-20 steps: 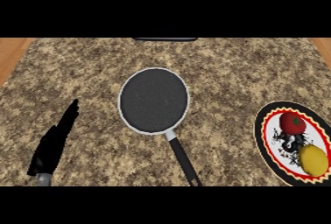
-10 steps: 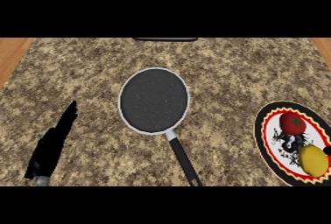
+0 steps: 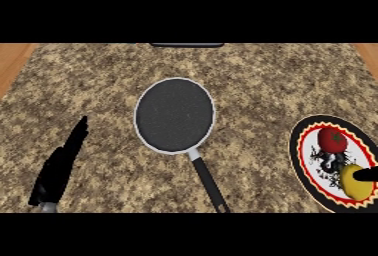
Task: Pick the lemon from the plate and place it in the pan
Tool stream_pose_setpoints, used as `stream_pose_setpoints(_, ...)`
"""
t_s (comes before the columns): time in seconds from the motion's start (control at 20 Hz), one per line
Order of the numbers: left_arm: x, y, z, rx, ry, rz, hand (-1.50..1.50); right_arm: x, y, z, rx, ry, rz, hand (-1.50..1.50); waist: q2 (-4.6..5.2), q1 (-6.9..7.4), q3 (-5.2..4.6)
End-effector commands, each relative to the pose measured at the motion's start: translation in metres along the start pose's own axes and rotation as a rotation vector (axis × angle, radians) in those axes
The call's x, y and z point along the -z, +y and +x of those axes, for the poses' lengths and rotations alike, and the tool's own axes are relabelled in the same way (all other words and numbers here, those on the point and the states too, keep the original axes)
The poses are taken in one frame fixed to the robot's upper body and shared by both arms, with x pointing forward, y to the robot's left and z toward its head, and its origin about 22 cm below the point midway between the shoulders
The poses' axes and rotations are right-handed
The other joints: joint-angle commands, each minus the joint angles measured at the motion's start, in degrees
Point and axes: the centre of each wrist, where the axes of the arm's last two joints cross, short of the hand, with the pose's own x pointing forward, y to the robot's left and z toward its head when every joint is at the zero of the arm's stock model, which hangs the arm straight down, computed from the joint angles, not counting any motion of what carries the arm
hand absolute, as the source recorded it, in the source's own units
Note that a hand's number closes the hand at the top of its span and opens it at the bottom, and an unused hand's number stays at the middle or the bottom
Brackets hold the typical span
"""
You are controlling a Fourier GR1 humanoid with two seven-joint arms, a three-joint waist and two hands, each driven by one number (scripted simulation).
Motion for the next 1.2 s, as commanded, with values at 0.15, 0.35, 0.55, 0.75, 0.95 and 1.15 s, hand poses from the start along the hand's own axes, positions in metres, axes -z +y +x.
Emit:
stream_pose_setpoints(0.15,0.005,0.009,0.0,-0.003,-0.001,-0.002,0.0,0.006,0.016,0.009,-0.016,0.212,0.036,-1.5,0.01,-0.18,-0.01)
stream_pose_setpoints(0.35,0.003,0.005,0.003,0.01,0.002,0.001,0.0,0.02,0.026,0.011,-0.026,0.208,0.038,-1.5,-0.04,-0.21,0.03)
stream_pose_setpoints(0.55,0.007,0.01,0.011,-0.001,0.008,0.004,0.0,0.019,0.019,0.017,-0.023,0.226,0.057,-1.5,-0.1,-0.39,0.02)
stream_pose_setpoints(0.75,-0.006,-0.006,0.009,0.002,0.007,0.01,0.0,0.036,0.045,0.008,-0.038,0.231,0.05,-1.5,-0.1,-0.24,0.05)
stream_pose_setpoints(0.95,-0.004,-0.005,0.006,-0.009,0.008,0.007,0.0,0.035,0.037,0.006,-0.02,0.224,0.041,-1.5,-0.18,-0.83,0.03)
stream_pose_setpoints(1.15,-0.001,0.002,0.012,0.006,0.006,0.01,0.0,0.032,0.056,0.005,-0.025,0.234,0.054,-1.5,-0.19,-0.87,0.02)
